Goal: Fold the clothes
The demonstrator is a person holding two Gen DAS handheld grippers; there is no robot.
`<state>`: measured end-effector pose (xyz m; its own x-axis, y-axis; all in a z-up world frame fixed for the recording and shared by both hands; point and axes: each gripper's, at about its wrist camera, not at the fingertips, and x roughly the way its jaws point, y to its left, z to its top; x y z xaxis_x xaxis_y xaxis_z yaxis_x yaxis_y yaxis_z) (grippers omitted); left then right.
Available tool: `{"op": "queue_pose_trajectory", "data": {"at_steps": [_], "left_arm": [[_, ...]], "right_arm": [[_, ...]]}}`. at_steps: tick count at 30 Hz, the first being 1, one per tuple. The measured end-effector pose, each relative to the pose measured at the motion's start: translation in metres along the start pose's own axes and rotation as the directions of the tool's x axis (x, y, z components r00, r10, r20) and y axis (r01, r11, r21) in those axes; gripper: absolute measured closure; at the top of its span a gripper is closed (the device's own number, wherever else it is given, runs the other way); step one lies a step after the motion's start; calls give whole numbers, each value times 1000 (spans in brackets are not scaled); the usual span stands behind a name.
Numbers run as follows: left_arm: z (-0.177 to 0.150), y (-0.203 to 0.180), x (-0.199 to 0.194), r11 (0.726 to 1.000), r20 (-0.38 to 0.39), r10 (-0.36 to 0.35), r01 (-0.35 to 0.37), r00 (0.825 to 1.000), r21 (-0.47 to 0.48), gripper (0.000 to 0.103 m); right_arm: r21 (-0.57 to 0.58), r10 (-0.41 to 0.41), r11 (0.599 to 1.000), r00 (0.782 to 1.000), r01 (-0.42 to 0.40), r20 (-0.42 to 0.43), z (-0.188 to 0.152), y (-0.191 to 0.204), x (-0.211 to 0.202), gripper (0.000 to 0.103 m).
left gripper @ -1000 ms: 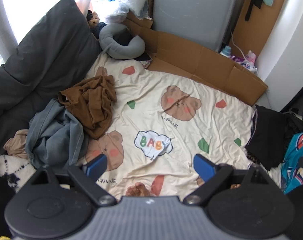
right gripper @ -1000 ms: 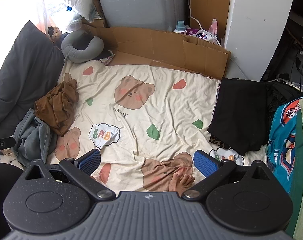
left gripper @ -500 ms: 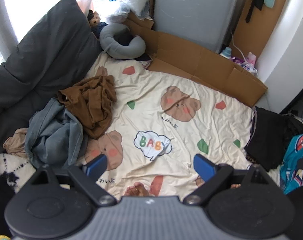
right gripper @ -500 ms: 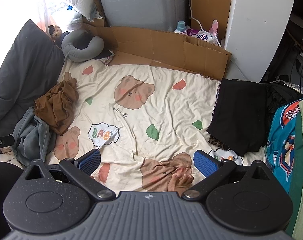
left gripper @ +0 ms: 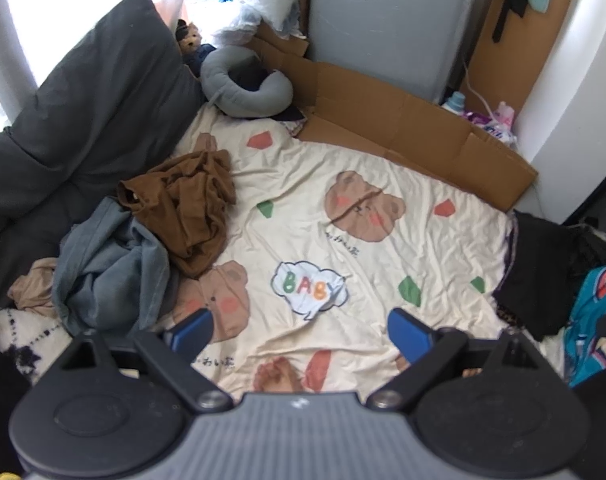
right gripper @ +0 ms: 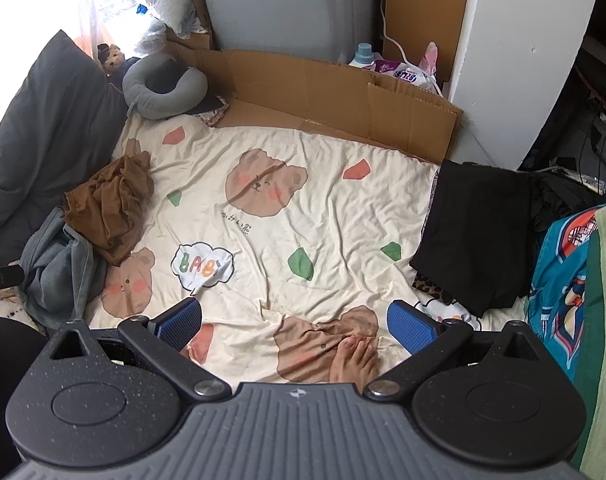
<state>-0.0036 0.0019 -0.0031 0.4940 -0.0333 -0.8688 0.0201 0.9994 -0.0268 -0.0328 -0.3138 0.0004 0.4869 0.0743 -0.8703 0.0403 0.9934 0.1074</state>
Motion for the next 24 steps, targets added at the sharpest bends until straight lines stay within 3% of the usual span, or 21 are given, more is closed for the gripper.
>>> {"op": "queue_pose_trajectory", "data": {"at_steps": [10, 24], "left_arm": [[0, -2, -2, 1000, 2, -25, 25, 1000, 5, 5], [15, 7, 8, 999, 8, -33, 32, 999, 34, 4]], "right_arm": [[-22, -41, 999, 999, 41, -6, 0, 4, -1, 1], [12, -29, 1000, 1000, 29, -11, 21, 1, 8, 1]]}}
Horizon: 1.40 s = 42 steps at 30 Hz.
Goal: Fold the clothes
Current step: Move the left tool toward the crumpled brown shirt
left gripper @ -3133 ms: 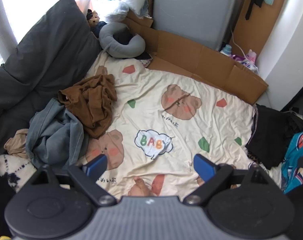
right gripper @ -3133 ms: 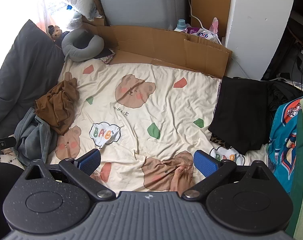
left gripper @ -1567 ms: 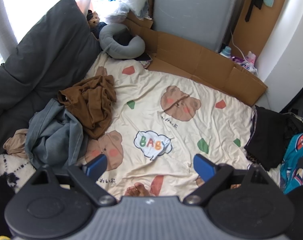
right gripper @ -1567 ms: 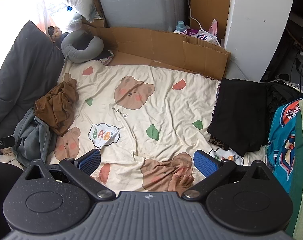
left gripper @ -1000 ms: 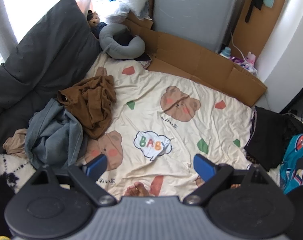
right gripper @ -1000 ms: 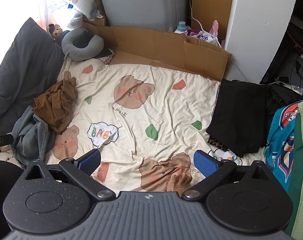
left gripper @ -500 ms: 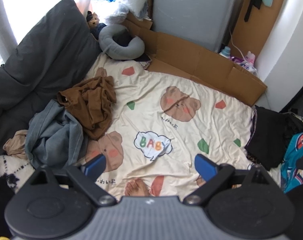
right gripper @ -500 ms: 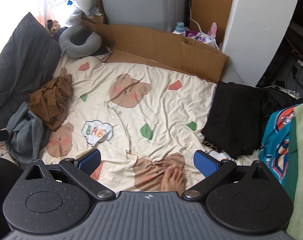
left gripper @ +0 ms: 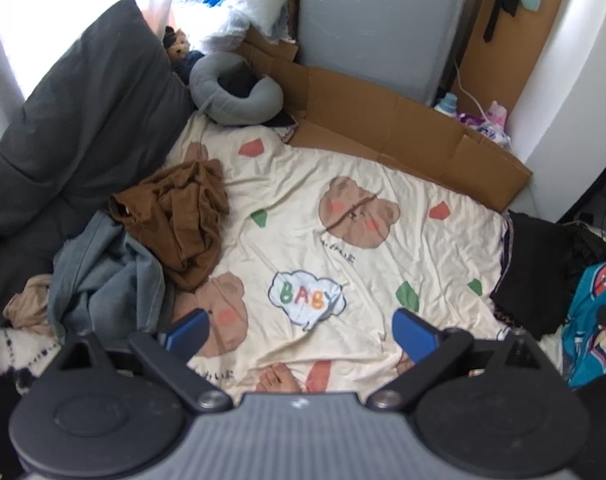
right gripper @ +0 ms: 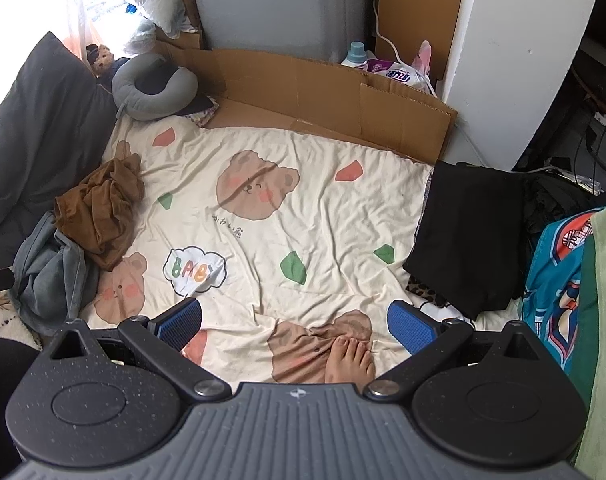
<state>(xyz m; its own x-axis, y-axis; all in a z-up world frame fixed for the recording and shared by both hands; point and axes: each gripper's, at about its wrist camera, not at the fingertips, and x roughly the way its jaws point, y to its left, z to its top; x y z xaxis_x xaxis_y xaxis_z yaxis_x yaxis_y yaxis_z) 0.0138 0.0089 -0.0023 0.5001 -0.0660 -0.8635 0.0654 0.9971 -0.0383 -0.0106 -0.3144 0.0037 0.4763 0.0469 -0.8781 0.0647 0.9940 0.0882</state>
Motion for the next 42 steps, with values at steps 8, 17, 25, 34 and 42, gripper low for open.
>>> {"op": "queue_pose_trajectory", "data": {"at_steps": [8, 17, 25, 34, 42], "left_arm": [[19, 11, 12, 1000, 3, 1, -1, 1000, -2, 4], [34, 18, 22, 999, 17, -32, 33, 999, -34, 4], [42, 21, 39, 999, 9, -32, 32, 999, -34, 4], [50, 26, 64, 999, 3, -28, 28, 1000, -43, 4], [59, 42, 84, 995, 44, -49, 53, 998, -83, 4]], "right_arm": [[-13, -9, 1000, 1000, 9, 0, 16, 6, 14, 1], [-16, 1, 1000, 1000, -1, 3, 36, 9, 28, 1], [-20, 15, 1000, 1000, -15, 16, 48, 12, 41, 1], [-47, 10, 999, 999, -8, 33, 68, 18, 60, 1], [-50, 11, 999, 999, -9, 41, 82, 15, 84, 1]]}}
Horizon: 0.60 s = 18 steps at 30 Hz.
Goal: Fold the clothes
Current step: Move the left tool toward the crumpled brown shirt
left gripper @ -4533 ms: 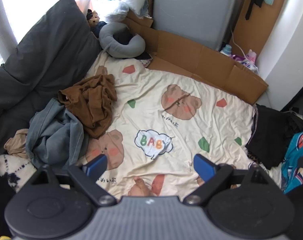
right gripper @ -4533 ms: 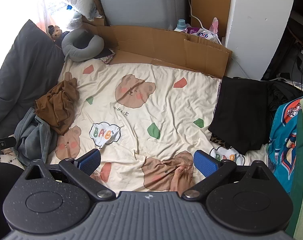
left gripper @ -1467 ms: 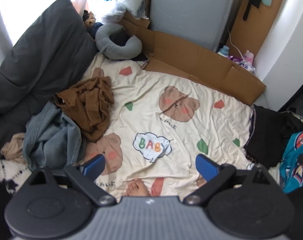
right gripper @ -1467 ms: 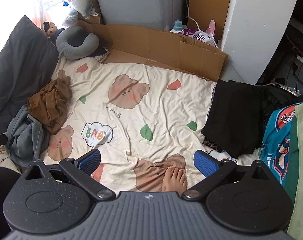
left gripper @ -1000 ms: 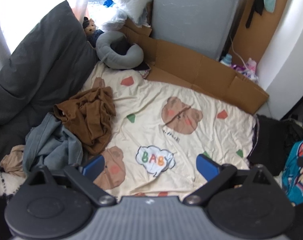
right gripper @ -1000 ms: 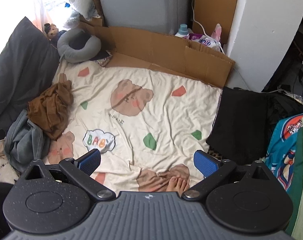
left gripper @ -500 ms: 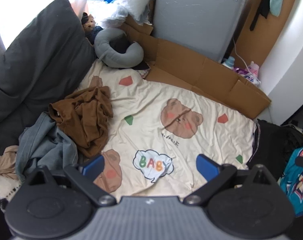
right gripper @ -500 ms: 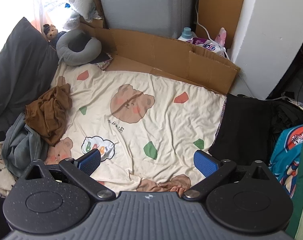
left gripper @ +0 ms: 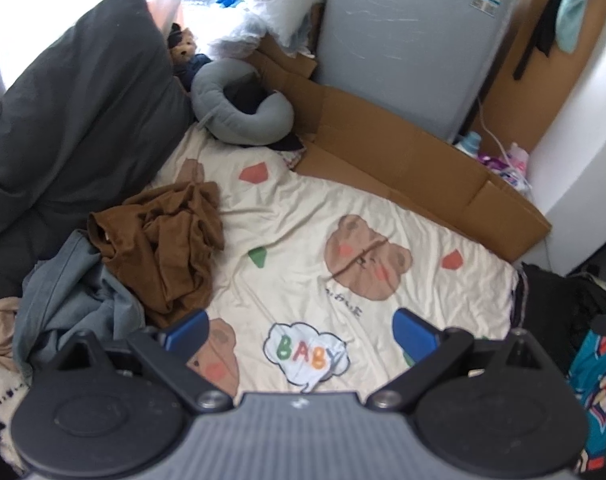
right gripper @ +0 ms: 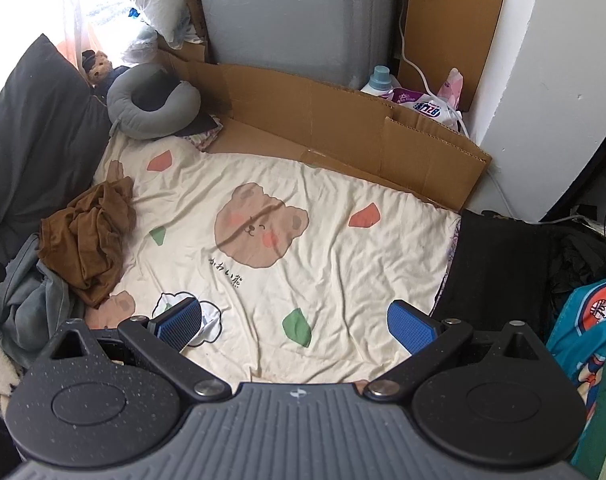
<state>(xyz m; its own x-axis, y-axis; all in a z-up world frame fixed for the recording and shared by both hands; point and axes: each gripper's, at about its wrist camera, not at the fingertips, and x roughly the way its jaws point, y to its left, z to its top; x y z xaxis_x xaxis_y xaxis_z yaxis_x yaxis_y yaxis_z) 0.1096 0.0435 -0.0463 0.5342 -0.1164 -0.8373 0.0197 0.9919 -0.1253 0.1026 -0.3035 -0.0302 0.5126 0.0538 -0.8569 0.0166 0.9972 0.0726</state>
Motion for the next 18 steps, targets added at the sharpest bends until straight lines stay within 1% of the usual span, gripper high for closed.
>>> {"op": "queue_pose_trajectory", "data": {"at_steps": [3, 8, 10, 13, 18], "left_arm": [[4, 9, 9, 1000, 5, 4, -4, 1000, -19, 4], [7, 19, 21, 999, 13, 32, -32, 999, -26, 4], [8, 23, 27, 999, 9, 39, -38, 999, -37, 4], [8, 29, 35, 998, 16, 45, -44, 999, -45, 4], [7, 37, 53, 997, 15, 60, -60, 998, -43, 4]], "right_arm": [[-5, 2, 1000, 1000, -2, 5, 3, -2, 9, 1], [-14, 14, 1000, 999, -13, 33, 10, -4, 19, 1], [-24, 22, 999, 999, -21, 33, 13, -4, 25, 1], [-36, 14, 999, 999, -12, 34, 15, -5, 35, 1], [-39, 29, 999, 999, -27, 38, 20, -8, 49, 1]]}}
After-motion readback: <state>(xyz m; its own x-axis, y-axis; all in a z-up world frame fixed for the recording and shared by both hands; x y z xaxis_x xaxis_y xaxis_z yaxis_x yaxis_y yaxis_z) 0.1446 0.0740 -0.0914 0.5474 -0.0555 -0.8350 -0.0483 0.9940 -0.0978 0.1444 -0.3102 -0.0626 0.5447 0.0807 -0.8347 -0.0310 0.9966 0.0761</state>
